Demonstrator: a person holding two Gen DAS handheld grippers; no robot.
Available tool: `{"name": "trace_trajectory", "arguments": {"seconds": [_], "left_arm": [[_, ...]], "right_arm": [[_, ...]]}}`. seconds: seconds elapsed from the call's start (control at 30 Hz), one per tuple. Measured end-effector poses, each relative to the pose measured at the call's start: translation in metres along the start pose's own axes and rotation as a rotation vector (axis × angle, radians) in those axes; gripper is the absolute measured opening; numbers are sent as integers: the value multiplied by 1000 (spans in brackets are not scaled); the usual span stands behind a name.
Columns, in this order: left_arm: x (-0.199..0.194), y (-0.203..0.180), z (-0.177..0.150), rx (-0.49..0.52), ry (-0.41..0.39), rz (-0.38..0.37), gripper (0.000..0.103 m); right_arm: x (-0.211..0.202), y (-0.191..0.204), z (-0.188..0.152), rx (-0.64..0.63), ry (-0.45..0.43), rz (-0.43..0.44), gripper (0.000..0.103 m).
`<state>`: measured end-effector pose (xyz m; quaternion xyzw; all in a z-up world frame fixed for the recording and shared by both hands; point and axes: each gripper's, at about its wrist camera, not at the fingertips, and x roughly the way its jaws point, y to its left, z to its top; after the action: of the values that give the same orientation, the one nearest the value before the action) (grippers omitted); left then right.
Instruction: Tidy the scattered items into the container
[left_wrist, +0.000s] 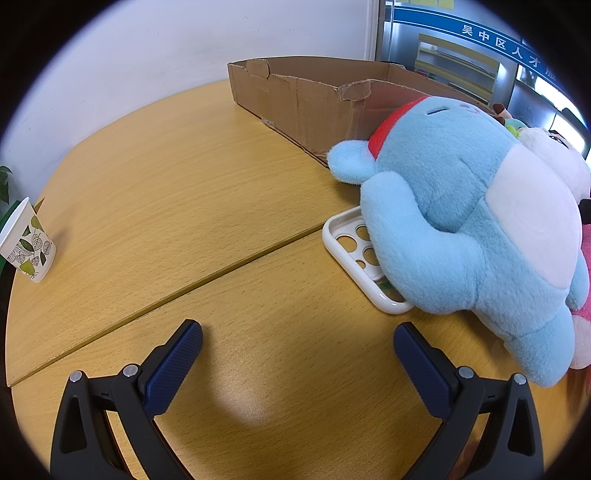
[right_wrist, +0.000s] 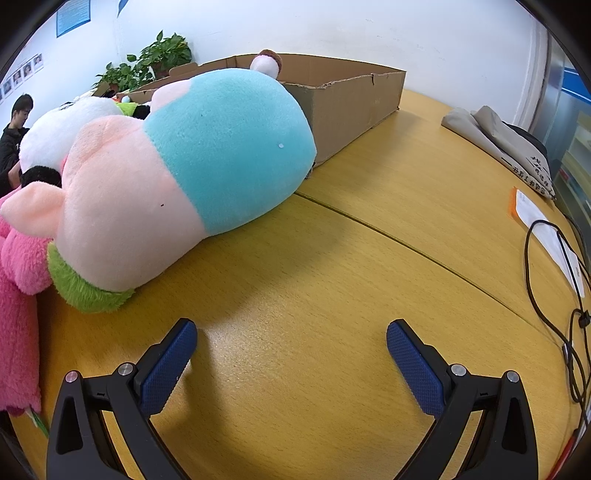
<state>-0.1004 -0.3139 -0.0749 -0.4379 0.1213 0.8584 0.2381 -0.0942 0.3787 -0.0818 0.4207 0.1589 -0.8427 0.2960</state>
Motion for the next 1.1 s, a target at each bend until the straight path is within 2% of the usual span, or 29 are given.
{"name": "trace_trajectory", "arguments": {"seconds": [0.67,0.9,1.03,1.1], "left_arm": [[1,-1,-3,-9,0,7,103],[5,-6,6,-23,-1,16,103],[0,-34,5,-28,-4,25,103],[-9,-45,1,-36,-14,57,103]], "right_arm": [[-20,25,-20,101,4,-71,103],[-21,27,-22,145,4,-104,103],[-22,29,-23,164,4,-118,103],[-24,31,-26,178,4,-131,103]]}}
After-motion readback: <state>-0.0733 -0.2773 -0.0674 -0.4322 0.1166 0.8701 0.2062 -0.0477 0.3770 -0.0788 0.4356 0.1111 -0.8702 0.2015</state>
